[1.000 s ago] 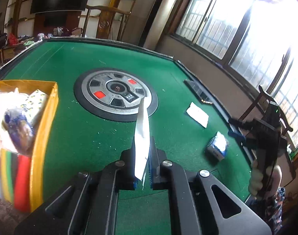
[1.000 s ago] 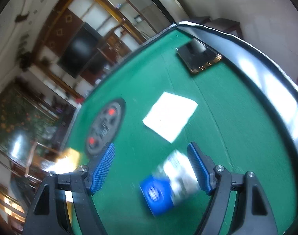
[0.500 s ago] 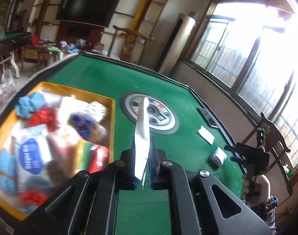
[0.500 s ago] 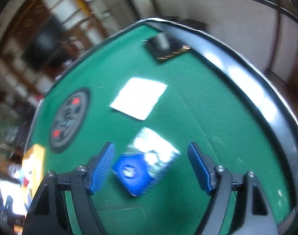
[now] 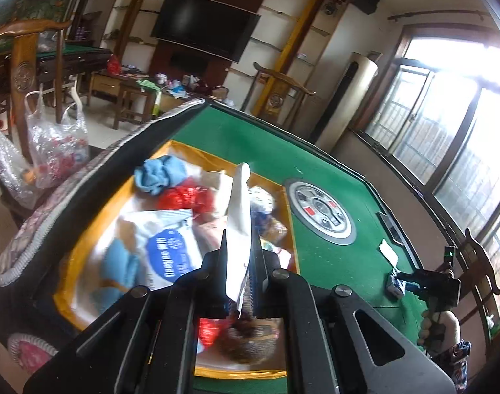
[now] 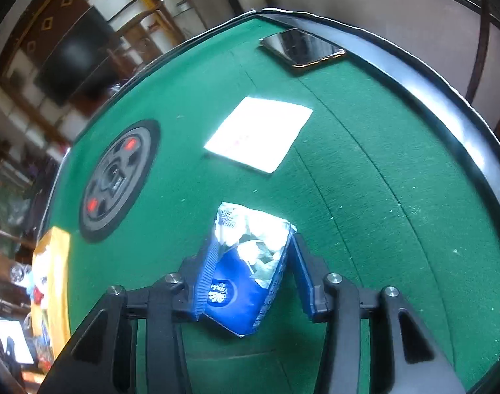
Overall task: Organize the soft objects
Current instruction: 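Carry white packet over tray with left while right grasps blue Vinda tissue pack, then release white packet in tray with left while right drops Vinda pack in tray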
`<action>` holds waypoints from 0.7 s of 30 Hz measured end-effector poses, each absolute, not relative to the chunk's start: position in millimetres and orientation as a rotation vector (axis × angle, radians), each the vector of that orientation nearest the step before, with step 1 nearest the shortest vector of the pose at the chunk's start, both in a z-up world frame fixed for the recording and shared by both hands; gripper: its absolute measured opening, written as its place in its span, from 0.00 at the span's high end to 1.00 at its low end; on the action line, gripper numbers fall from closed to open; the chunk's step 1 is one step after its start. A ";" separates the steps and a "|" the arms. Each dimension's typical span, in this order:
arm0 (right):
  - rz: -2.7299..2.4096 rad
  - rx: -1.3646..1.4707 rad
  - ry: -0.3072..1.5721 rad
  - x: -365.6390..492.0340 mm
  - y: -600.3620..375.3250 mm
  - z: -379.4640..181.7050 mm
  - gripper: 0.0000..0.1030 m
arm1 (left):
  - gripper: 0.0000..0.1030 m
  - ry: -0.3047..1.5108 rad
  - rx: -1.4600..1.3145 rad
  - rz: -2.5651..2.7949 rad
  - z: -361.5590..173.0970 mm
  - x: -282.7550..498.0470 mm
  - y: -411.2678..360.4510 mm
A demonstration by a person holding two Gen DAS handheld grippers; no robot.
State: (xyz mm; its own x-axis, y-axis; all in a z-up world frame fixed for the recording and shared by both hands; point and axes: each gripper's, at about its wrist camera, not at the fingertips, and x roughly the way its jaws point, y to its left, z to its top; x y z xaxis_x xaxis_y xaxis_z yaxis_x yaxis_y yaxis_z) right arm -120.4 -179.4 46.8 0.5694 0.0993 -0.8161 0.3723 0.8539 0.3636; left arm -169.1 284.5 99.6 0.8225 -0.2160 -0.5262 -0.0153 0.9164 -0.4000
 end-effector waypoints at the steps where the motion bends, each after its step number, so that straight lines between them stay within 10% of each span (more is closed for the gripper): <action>1: -0.157 0.543 0.957 -123.0 -178.7 48.9 0.70 | 0.95 0.601 -0.408 -0.102 97.9 -168.5 287.5; 21: 0.247 0.387 0.842 -106.4 -41.4 132.4 0.87 | 0.95 0.708 -0.324 -0.097 115.7 -46.3 301.2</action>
State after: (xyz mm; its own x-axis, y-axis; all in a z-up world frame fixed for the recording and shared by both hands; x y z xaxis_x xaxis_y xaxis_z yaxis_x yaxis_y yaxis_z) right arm -106.4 -41.4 132.5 0.6437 0.3615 -0.6745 -0.0595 0.9024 0.4268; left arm -46.3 301.2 115.7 0.7575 -0.1966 -0.6225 -0.0214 0.9456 -0.3246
